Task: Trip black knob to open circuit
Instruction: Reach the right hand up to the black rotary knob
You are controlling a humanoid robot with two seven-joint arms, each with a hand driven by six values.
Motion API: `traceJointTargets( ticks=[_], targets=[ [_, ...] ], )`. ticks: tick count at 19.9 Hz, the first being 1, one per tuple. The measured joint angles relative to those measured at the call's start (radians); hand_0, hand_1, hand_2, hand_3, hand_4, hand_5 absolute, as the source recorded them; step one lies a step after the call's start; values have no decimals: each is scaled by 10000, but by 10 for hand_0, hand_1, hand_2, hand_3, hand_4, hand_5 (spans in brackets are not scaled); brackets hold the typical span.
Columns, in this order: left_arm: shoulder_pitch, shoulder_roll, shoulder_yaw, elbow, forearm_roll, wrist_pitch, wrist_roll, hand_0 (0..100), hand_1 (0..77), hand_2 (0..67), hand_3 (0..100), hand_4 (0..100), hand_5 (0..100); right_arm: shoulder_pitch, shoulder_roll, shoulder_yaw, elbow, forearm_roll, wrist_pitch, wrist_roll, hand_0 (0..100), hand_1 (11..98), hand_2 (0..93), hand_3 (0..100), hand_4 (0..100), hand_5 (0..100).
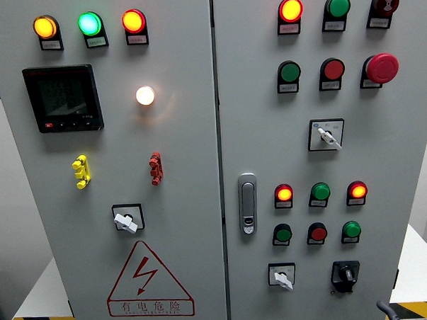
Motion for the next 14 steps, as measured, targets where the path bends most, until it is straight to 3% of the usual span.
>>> traceJointTargets(
  ticks=[5,14],
  targets=[
    [3,0,0,0,0,0,0,0,0,195,261,98,86,515,6,-70,-273,210,0,-245,1000,687,0,885,1000,1000],
    [-9,0,0,0,0,0,0,0,0,194,261,98,86,1050,17,-349,-797,255,0,-280,1000,718,0,891,1000,1000]
  ],
)
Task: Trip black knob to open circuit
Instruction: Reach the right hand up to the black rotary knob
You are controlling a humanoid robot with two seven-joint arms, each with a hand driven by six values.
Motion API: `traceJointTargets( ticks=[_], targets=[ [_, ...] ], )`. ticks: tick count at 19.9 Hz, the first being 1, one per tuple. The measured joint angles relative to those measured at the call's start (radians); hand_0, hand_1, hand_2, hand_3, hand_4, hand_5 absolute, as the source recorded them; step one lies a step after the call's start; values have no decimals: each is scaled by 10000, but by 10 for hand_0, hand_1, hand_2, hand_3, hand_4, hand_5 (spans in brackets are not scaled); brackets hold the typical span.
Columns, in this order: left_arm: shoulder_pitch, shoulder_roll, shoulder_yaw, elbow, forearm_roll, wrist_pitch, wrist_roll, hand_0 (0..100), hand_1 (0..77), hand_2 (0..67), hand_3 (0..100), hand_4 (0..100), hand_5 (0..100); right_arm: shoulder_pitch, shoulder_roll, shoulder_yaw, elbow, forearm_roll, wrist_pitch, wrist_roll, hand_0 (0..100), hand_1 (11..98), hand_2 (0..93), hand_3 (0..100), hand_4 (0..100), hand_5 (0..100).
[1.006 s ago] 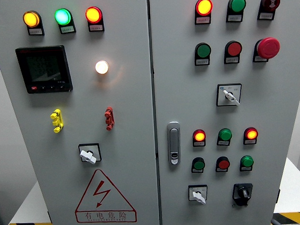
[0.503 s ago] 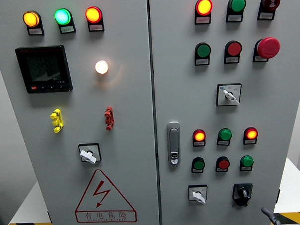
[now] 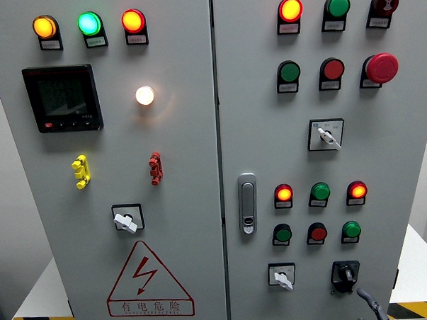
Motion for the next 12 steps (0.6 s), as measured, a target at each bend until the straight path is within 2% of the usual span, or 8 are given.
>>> traceJointTargets(
  ticks=[8,12],
  targets=[
    [1,-5,0,0,0,0,0,0,0,194,261,99,86,216,0,-136,-125,205,-1,-32,1000,714,0,893,1000,1000],
    [-1,-1,0,0,0,0,0,0,0,194,261,98,86,250,0,-155,-103,483,0,-222,1000,711,0,892,1000,1000]
  ],
)
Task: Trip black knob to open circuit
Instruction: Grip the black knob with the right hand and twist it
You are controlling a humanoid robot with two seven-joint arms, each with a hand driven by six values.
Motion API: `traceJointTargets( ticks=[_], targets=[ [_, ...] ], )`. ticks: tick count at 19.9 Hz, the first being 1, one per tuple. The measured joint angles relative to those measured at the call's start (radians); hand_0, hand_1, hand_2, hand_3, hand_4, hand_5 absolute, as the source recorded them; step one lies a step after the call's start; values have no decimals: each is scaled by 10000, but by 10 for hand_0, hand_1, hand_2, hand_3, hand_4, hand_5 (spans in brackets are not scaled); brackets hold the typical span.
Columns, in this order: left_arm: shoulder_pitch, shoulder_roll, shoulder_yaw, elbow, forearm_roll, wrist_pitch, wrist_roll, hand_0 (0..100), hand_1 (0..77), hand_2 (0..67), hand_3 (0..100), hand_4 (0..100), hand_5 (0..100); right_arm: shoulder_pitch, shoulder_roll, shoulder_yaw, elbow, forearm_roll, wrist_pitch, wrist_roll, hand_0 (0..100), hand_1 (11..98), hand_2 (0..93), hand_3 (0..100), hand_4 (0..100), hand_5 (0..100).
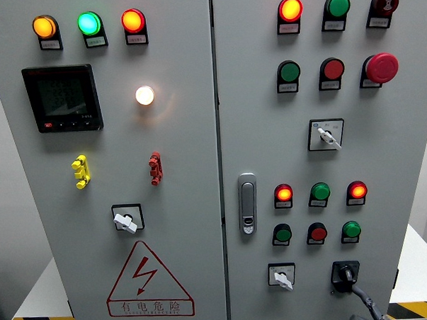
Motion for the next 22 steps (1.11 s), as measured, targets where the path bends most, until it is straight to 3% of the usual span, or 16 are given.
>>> traceJointTargets(
  ticks=[22],
  targets=[
    [0,2,0,0,0,0,0,0,0,195,261,98,86,65,2,-602,218,39,0,-88,1000,681,0,889,1000,1000]
  ],
)
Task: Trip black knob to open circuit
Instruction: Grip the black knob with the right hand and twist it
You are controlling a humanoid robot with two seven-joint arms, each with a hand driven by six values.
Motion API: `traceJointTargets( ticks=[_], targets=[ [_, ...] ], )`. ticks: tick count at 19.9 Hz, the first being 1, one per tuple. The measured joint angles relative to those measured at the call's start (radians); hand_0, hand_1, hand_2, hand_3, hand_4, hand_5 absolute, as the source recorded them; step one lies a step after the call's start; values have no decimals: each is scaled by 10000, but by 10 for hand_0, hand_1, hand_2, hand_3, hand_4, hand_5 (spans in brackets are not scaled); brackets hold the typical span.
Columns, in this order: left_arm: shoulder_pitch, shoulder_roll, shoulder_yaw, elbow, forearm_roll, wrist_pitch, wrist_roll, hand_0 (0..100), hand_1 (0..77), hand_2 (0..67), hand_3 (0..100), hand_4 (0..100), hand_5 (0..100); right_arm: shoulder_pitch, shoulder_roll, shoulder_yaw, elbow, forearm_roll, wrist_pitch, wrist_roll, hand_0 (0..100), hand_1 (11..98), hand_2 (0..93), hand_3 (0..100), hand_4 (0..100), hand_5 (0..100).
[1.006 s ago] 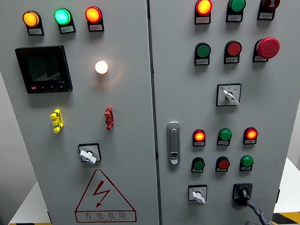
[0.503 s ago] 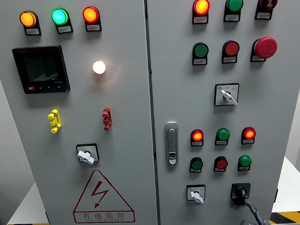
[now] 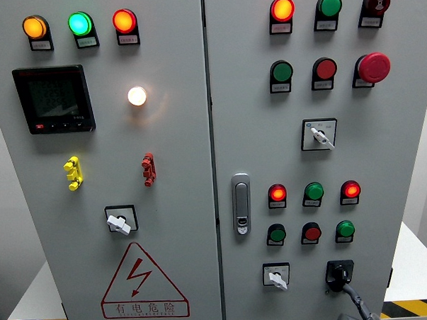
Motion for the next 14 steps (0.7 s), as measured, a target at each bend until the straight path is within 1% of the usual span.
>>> traceJointTargets(
  ticks=[8,14],
  targets=[
    [0,-4,0,0,0,0,0,0,0,195,261,99,86,-41,13,-130,8,-2,56,4,1000,672,0,886,1000,1000],
    [0,-7,0,0,0,0,0,0,0,195,261,98,86,-43,12,-80,10,-19,16,17,1000,660,0,885,1000,1000]
  ],
)
